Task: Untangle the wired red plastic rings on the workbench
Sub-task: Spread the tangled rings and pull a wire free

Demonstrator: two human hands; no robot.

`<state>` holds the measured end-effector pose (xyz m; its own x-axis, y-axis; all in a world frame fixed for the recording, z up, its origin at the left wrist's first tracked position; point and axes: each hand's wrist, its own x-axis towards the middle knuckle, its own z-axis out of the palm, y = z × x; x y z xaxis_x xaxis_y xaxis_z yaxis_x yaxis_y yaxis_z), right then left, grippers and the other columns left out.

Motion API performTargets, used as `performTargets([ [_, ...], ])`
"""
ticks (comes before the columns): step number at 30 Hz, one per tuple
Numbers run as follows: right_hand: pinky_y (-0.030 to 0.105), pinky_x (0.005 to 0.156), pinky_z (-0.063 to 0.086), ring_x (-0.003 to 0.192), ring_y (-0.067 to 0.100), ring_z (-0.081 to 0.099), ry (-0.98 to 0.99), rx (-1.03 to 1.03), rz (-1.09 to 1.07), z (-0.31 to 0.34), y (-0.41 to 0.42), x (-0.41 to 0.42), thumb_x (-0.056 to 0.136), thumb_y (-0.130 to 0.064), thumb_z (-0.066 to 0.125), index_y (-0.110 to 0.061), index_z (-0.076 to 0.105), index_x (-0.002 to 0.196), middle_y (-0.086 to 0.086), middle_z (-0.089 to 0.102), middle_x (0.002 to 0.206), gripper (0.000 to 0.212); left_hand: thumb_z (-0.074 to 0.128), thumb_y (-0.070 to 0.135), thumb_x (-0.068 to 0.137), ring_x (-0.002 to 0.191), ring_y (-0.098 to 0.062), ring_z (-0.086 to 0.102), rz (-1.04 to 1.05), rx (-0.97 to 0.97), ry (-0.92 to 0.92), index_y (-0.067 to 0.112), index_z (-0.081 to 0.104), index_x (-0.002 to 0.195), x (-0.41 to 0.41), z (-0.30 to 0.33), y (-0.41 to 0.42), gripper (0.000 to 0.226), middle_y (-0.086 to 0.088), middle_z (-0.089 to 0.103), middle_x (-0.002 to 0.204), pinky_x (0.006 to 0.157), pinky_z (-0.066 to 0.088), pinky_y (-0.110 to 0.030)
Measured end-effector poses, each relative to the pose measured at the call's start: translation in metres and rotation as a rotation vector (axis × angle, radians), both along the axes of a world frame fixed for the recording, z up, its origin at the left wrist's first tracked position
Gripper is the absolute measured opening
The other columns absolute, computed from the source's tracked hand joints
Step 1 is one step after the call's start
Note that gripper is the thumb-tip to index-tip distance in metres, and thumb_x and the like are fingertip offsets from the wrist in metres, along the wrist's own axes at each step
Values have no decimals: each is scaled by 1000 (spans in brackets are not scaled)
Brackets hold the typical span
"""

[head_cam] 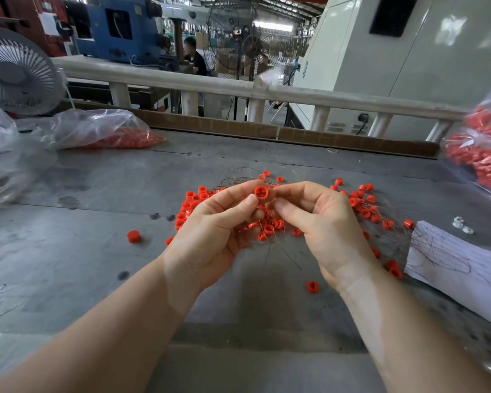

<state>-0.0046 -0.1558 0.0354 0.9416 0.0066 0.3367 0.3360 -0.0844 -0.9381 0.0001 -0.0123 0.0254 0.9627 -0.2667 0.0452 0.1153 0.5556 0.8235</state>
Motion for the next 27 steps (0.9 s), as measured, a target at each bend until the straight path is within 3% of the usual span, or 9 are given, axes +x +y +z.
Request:
performTargets([
  [3,25,79,53,82,15,69,87,75,68,0,1,0,82,-5,66,-13,71,87,6,74,84,11,61,12,70,55,-2,62,-4,5,-3,19,78,79,0,0,-1,20,1,71,72,48,50,-15],
  [7,15,61,49,68,7,66,140,166,64,2,0,0,79,-2,66,-12,69,81,2,72,75,11,62,10,68,56,-3,62,-4,0,-7,17,78,78,1,-1,-1,20,0,70,70,50,52,-16],
  [11,13,54,46,61,3,61,189,193,65,3,-1,0,79,0,67,-13,68,77,0,70,69,13,62,11,68,58,-3,63,-11,22,-35,20,78,78,2,-2,-1,21,0,70,71,52,52,-16],
  [17,13,51,42,55,2,55,214,183,57,3,-2,-1,77,-2,68,-14,69,73,-1,67,64,13,62,13,70,59,-3,63,-12,63,-77,21,78,80,2,-3,-1,21,1,69,68,54,53,-16],
  [27,10,50,43,54,0,60,214,181,57,3,-3,0,77,0,68,-10,68,78,-3,68,62,9,61,12,69,59,-6,64,9,66,-67,18,77,79,3,-4,-2,20,-2,69,68,54,54,-18],
])
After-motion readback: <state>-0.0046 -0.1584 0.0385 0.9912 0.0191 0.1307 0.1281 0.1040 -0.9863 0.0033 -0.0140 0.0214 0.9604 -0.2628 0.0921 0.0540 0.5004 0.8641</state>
